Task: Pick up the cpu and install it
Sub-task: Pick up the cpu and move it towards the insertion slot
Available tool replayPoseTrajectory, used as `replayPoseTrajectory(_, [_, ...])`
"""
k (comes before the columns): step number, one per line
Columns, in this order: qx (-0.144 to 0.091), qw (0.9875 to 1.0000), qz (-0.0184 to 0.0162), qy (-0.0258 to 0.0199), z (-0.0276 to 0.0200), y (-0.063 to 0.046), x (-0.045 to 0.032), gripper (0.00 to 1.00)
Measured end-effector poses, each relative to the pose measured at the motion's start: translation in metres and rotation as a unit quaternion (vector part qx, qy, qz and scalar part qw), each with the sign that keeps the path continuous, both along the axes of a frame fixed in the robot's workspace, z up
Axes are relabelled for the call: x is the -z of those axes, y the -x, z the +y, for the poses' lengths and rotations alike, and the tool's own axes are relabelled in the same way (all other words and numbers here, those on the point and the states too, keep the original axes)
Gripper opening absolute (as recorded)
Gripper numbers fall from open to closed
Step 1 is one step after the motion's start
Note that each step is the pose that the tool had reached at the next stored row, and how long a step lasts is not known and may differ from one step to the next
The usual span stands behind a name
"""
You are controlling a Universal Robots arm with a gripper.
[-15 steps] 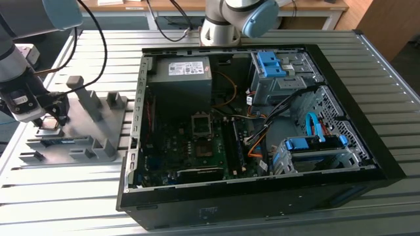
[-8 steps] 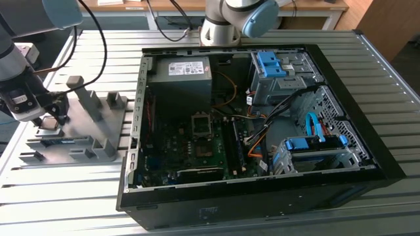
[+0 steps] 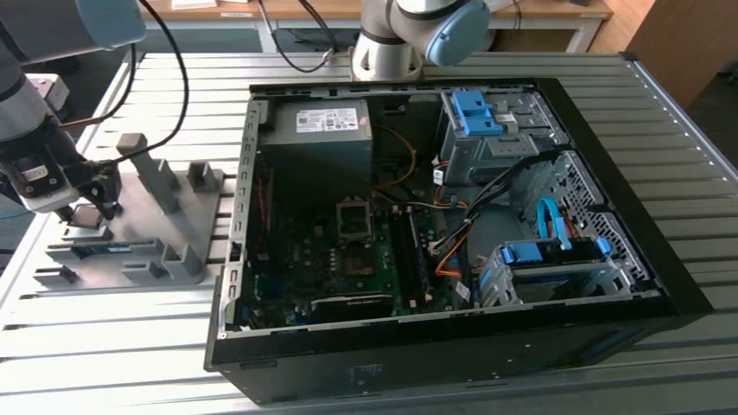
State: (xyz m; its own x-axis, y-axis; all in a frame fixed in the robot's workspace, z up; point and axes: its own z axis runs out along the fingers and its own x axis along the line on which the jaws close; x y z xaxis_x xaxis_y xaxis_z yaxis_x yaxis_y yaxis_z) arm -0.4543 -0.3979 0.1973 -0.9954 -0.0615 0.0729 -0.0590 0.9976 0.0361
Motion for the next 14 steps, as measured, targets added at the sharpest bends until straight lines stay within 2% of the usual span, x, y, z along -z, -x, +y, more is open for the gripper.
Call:
replayPoseTrajectory(6, [0.000,1.0000,0.0015,-0.0002,-0.0003,-0.0013,-0.0002,0.60])
replayPoseTrajectory(14, [0.000,1.0000,0.0014,-0.0003,-0.0003,0.0000,0.0006,0.60])
